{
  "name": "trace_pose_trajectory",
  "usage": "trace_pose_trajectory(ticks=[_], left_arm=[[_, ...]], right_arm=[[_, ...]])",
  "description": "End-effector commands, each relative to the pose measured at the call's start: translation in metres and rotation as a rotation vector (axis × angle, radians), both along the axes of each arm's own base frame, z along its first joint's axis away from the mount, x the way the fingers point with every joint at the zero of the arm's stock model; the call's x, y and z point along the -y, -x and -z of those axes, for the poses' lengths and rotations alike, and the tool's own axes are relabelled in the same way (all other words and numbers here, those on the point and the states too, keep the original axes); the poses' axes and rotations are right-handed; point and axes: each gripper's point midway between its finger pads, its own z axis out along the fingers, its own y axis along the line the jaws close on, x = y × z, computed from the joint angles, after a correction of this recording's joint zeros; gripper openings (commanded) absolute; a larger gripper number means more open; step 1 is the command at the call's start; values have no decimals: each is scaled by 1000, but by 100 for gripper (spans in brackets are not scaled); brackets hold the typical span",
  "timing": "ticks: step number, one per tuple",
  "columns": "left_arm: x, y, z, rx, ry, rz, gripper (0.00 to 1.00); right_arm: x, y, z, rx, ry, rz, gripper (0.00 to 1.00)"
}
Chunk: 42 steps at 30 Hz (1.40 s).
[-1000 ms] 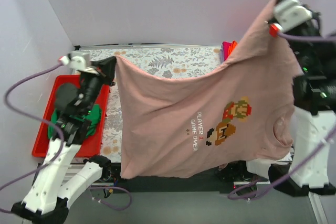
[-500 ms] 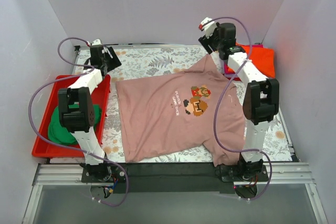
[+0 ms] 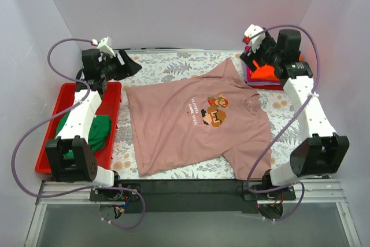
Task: Fold and stack the t-shirts
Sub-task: Flatten the tshirt out
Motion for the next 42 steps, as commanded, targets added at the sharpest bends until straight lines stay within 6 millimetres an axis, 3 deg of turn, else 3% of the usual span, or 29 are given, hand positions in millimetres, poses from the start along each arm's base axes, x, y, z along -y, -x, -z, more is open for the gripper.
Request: trace_pose_trajectory(ticks=[1,2,3,4,5,8,9,13,20,24,31,36,42], left_arm=[[39,68,16,-117,111,211,65],[45,83,21,-150,133,236,64],[65,104,39,-211,137,291,64],[72,118,38,-212,130,313,63],[76,130,50,-268,119,306,62],[103,173,76,-385,115,360,59],[116,188,84,-415,96,382,59],[120,227,133,-600,70,327,57],[109,256,190,-807,26,245,50],[101,266,216,-906,-22,215,49],[84,267,250,-1005,-116,124,49],[65,241,259,-980,-150,23,50],[36,200,250,-928,-81,-52,51]], right_arm=[[-24,86,93,-353,59,-259,85],[-18,106,112,-408,66,-258,84],[-14,122,124,-460,73,-265,85],[-10,134,135,-485,92,-277,85],[-4,151,149,-523,101,-268,85],[12,178,173,-592,141,-253,84],[17,191,192,-645,153,-249,82],[43,215,232,-756,230,-181,77],[68,233,275,-917,242,-129,62],[70,236,289,-976,239,-131,57],[69,232,302,-1021,219,-113,52],[76,217,302,-991,231,-51,52],[89,187,306,-943,245,64,52]])
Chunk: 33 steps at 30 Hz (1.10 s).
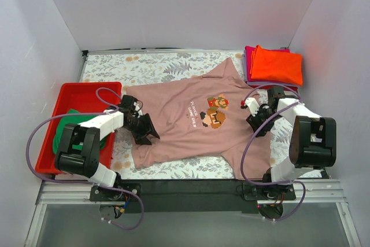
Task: Fold and stack the t-shirts
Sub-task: Flatten the tshirt out
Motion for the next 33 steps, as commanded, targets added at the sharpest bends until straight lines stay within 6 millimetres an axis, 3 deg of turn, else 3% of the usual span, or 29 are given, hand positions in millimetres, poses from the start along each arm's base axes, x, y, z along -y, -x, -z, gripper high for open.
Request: trace_pose_trajectory(ticks=[1,3,7,11,17,21,23,31,33], left_arm=[[-38,-39,9,112,-127,-47,51],[-33,-53,-7,157,-98,-31,52],[-21,-62,-51,244,-18,-6,55],[-27,-48,-77,287,-33,-13,59],[-38,-8,-69,242,-62,-68,60],[-44,7,-54,222,-81,-139,59],[-46,9,-51,216,-87,-176,58],[-57,3,-77,308,-105,-317,59],[-55,11,-73,275,-85,-355,60]], right_arm=[[10,-37,-7,96,44,63,52],[9,-42,-7,99,38,70,52],[7,-47,-15,117,22,52,53],[9,-39,-27,135,-2,46,54],[23,-34,-47,178,-50,107,54],[29,-32,-46,155,-109,191,54],[34,-31,-38,116,-136,234,54],[43,-22,-2,-55,-244,371,51],[38,-17,5,-91,-268,371,44]])
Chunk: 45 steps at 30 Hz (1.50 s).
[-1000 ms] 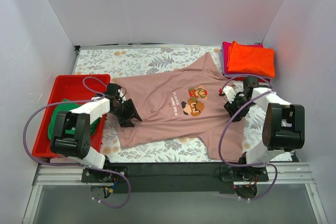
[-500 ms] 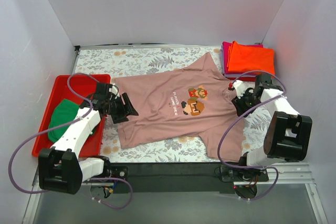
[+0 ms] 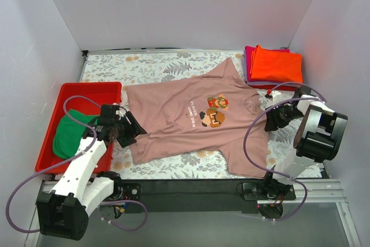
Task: Fold and stack the t-shirts
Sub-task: Flatten the tshirt out
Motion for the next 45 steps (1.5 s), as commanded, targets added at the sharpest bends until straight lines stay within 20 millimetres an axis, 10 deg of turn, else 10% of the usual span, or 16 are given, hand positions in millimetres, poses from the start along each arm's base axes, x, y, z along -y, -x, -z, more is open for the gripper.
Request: trace_pose_trajectory(ticks=[1,3,9,20,38,45], left_arm=[[-2,9,-2,-16,33,-89,60],[-7,13,3,-29,9,-110,59],[3,19,25,-148,30,-41,52],[43,53,49,-282,75,118,38],[39,71,73,-345,-134,103,35],[40,67,73,-327,-135,103,19]], right_arm=[[-10,9,10,-67,-80,13,34],[0,3,8,-61,-82,47,2],[49,-16,-3,-4,-54,144,1],[45,-10,1,-14,-81,126,1],[40,-10,-6,6,-101,119,1],[40,-8,-8,9,-96,112,1]])
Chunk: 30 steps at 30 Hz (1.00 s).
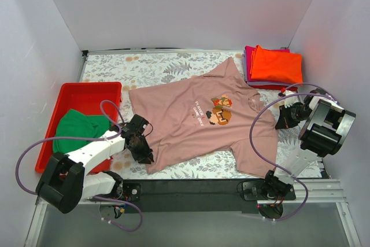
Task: Fold and stack the t-shirts
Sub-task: Flatten the tshirt out
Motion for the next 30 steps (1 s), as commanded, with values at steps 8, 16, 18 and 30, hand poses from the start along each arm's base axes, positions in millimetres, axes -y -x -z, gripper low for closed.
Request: trace_pose_trajectory(ticks=[8,16,18,30], left_arm=[[-1,-14,-17,89,-3,-35,3],[2,-3,-20,67,37,-26,0],[2,-1,-23,64,40,-24,0],[8,15,-12,-30,68,37,11]], right_arm=[[-3,2,-10,14,-20,-15,1],[-4,1,-12,23,-18,-18,1],[-3,1,-12,24,-16,-20,1],[-4,2,-13,25,-17,-21,1]])
